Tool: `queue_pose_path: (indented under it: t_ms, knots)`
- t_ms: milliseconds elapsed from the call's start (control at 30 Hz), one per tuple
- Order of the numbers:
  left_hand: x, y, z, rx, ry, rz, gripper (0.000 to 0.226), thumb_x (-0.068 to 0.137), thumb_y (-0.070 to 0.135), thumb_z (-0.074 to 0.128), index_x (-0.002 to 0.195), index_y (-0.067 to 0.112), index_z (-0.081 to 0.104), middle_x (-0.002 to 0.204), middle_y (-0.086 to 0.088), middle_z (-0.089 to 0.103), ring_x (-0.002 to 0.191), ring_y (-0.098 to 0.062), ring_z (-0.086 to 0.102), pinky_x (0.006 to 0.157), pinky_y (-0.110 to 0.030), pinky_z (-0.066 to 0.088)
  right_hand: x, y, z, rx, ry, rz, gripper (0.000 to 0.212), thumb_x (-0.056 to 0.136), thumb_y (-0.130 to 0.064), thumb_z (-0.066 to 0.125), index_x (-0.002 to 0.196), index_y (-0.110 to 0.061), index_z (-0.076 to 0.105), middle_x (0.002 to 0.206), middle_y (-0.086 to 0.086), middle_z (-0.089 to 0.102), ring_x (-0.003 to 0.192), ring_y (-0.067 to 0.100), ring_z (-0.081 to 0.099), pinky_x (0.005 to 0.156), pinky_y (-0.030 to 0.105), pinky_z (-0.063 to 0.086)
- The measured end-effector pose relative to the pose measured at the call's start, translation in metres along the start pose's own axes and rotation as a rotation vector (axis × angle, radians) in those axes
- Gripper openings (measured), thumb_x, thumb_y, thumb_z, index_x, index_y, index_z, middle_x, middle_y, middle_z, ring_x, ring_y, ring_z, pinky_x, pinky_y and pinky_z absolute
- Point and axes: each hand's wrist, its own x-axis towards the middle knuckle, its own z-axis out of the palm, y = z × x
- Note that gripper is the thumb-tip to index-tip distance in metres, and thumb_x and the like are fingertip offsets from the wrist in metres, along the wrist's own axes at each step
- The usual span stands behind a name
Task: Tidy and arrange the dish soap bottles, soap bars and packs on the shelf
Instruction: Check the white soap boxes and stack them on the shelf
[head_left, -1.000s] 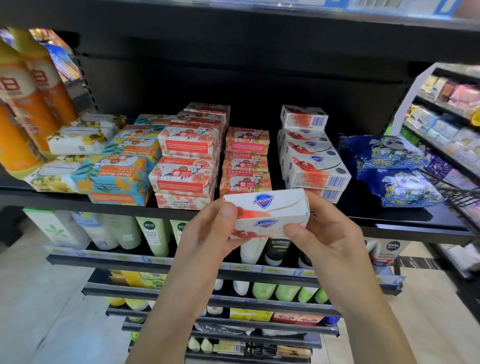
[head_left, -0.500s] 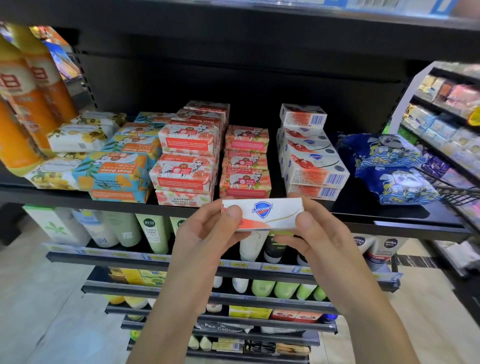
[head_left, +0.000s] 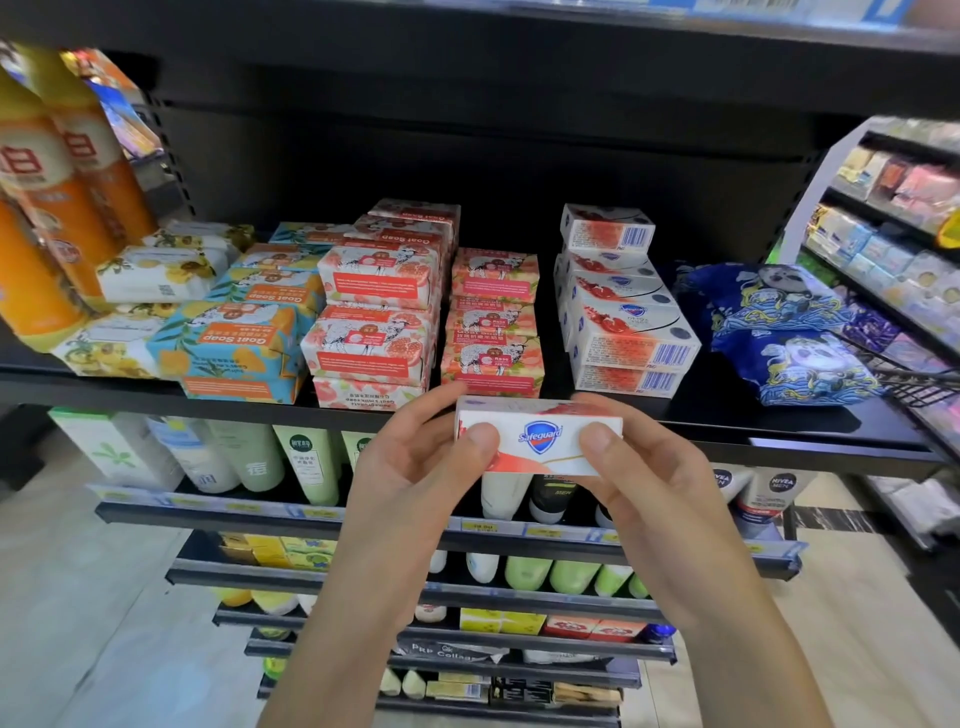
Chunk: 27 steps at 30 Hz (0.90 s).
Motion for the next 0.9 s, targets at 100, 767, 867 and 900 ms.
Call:
queue_pose_path:
  t_ms: [100,767,867,900]
  knots:
    - [-0.001,0.000,-0.001,-0.022,0.002,0.001,0.064,0.066,0.041,0.083,0.126,0.028,0.065,0.117,0.001,0.077,0.112,-0.015,0.071,0.091,-0.022,0.056,0.000,0.000,-0.001,0.076,-0.016,-0.028,0.083,0.058,-0.056,0.094,0.129,-0.022,0.069,0.125,0.008,0.073,0.120,0.026,0.068,0.102,0.035,0.054]
    - [0.000,0.001,-0.002,-0.051,-0.022,-0.044,0.054,0.079,0.024,0.069,0.130,0.007,0.062,0.112,-0.008,0.078,0.105,-0.022,0.075,0.088,-0.035,0.061,0.002,0.002,-0.008,0.033,-0.121,-0.139,0.076,0.080,-0.030,0.082,0.148,-0.022,0.050,0.143,-0.001,0.062,0.132,0.019,0.059,0.096,0.027,0.054]
    - [0.001,-0.002,-0.001,-0.048,-0.018,-0.031,0.057,0.076,0.023,0.071,0.131,0.011,0.060,0.113,-0.008,0.078,0.107,-0.022,0.074,0.089,-0.035,0.061,0.001,0.001,-0.006,-0.035,-0.024,-0.052,0.075,0.067,-0.066,0.084,0.130,-0.031,0.067,0.127,0.000,0.072,0.118,0.018,0.068,0.095,0.034,0.056]
    - [0.001,-0.002,-0.001,-0.042,-0.021,-0.026,0.056,0.076,0.023,0.071,0.130,0.013,0.061,0.114,-0.008,0.078,0.107,-0.022,0.074,0.089,-0.034,0.061,0.001,0.001,-0.006,-0.050,0.004,-0.045,0.072,0.065,-0.070,0.082,0.125,-0.031,0.070,0.122,0.002,0.074,0.114,0.020,0.070,0.094,0.037,0.058]
